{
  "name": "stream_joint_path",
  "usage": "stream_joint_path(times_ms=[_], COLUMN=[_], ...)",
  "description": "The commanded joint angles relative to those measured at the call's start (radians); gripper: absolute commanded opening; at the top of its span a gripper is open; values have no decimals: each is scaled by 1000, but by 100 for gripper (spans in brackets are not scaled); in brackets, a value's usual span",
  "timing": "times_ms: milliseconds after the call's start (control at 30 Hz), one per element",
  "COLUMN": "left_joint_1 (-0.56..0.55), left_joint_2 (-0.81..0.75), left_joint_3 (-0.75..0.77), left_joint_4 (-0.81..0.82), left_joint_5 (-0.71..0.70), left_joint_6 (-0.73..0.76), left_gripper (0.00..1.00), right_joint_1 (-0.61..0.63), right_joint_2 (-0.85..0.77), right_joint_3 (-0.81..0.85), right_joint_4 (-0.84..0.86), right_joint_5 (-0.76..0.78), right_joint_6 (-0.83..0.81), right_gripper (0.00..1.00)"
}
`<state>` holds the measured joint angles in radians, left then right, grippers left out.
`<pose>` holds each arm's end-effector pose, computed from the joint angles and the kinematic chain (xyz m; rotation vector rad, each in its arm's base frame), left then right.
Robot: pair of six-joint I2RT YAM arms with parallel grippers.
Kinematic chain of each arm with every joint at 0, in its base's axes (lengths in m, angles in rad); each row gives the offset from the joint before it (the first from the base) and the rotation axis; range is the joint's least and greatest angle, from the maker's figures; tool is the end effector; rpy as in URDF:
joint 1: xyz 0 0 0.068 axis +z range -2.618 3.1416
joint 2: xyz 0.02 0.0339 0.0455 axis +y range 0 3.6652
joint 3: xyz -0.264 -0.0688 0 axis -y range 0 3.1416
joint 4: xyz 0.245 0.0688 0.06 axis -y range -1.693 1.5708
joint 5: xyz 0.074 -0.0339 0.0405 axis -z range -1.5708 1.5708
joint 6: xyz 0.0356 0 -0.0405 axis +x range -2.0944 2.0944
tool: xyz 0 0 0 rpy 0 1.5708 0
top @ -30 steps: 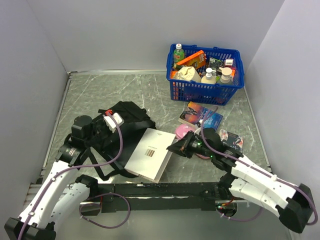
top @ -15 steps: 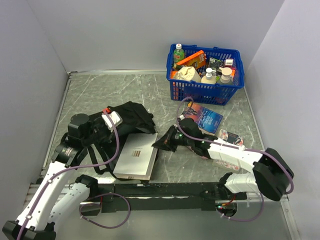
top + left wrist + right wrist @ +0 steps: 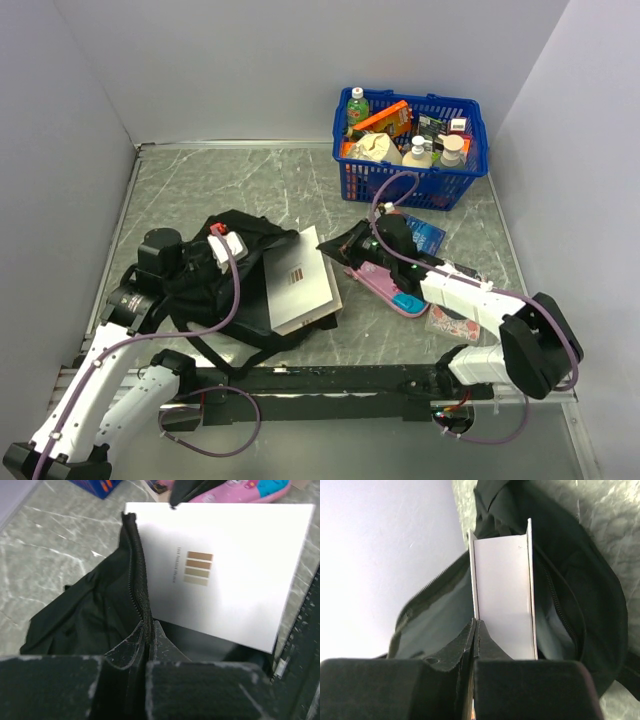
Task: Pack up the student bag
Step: Place the book in the student bag.
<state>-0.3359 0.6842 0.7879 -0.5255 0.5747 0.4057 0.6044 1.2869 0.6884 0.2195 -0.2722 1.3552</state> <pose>0.1330 -0.0669 0.3229 1.0395 1.6586 -0.5244 0.2273 0.1686 0.2384 0.6367 2.1911 1.4527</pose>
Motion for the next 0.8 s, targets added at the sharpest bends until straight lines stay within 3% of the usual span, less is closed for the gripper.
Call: stream_joint_path(times_ms=[0, 267, 400, 433, 500, 600, 633, 767], left_joint_1=[-6, -15, -17, -17, -17, -17, -17, -17], left_joint_2=[6, 14, 11, 8, 6, 3, 3, 5], left_joint_3=[73, 63, 60, 60, 59, 48, 44, 39], left_joint_4=[-8, -30, -31, -34, -34, -25, -18, -5], left_joint_5=[106, 154, 142, 139, 134, 128, 126, 120], left_joint_6=[31, 25, 33, 36, 42, 50, 51, 45], left_gripper=[1, 1, 1, 1, 1, 1, 1, 1], right_joint_1=[29, 158, 164, 169, 172, 160, 144, 133], right_joint_2=[66, 137, 150, 160, 166, 132, 114, 66], right_joint_3=[49, 157, 244, 266, 287, 158, 125, 63], right_joint_4=[89, -29, -100, -193, -296, -263, -240, -310], right_joint_5=[96, 339, 323, 314, 291, 231, 208, 162], right_joint_6=[51, 110, 4, -70, -122, -186, -205, -289], right_gripper=[0, 0, 0, 3, 25, 49, 61, 69])
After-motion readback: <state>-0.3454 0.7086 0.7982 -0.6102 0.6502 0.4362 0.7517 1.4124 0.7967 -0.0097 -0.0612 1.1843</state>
